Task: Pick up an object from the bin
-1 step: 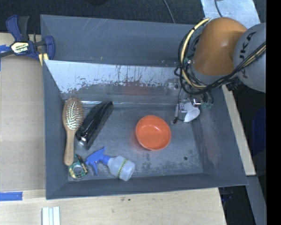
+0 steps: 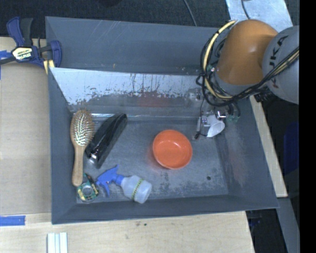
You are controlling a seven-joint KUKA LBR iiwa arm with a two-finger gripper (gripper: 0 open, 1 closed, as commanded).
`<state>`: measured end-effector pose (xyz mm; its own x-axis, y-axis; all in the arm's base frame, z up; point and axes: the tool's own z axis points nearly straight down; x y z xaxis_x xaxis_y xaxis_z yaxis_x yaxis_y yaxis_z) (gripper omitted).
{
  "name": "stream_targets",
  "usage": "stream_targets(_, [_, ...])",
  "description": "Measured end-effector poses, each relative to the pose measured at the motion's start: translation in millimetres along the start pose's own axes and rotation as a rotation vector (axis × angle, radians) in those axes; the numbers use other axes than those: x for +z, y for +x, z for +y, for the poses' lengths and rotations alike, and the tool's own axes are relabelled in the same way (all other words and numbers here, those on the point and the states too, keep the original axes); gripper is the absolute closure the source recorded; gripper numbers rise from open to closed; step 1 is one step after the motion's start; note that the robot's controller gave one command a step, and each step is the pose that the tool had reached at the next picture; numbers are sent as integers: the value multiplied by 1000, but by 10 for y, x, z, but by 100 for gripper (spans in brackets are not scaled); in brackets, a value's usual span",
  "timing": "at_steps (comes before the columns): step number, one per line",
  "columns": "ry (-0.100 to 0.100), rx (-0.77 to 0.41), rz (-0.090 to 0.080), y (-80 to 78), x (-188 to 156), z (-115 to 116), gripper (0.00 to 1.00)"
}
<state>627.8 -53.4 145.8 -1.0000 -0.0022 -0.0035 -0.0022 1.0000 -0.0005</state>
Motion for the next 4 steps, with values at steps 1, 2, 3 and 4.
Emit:
stream_targets(1, [0,194,1,61,735,15,0])
stream_targets(2, [0,27,-5,71,592,147,0])
stream_targets(3, [0,182,-1,103,405,117,0])
stream_targets(4, [1,2,-16,79,-396,160,0])
